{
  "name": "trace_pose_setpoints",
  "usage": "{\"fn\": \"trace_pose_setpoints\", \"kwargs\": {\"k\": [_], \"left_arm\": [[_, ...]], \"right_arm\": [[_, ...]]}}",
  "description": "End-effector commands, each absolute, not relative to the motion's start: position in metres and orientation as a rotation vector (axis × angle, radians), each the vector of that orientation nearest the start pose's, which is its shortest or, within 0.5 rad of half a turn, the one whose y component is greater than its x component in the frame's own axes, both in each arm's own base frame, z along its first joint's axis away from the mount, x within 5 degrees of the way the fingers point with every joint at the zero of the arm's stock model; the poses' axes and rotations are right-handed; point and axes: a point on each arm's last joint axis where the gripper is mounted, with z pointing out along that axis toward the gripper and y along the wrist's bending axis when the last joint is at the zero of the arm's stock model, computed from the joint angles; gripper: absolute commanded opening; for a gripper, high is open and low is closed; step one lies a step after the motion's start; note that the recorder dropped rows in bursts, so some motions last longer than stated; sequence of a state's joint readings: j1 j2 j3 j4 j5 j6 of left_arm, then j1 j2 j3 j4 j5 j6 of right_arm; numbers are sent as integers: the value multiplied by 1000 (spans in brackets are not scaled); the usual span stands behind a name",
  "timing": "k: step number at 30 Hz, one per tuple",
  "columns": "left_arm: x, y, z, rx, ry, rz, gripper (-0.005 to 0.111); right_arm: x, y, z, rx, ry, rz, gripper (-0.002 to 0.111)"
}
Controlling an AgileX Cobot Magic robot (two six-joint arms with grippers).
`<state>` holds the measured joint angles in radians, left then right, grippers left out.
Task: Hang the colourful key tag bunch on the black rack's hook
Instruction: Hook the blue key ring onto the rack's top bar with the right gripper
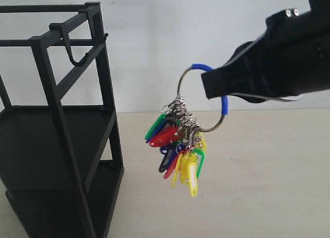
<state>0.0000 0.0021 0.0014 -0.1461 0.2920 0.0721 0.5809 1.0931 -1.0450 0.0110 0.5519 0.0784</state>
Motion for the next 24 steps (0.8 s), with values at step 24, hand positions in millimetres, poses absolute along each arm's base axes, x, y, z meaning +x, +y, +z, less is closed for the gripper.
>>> {"fn": "trace_pose_setpoints", "kwargs": {"k": [24], "left_arm": [[55, -4, 188, -24, 1766, -79, 4]], "right_arm": [[250, 236, 423, -564, 2045, 655, 0]]}}
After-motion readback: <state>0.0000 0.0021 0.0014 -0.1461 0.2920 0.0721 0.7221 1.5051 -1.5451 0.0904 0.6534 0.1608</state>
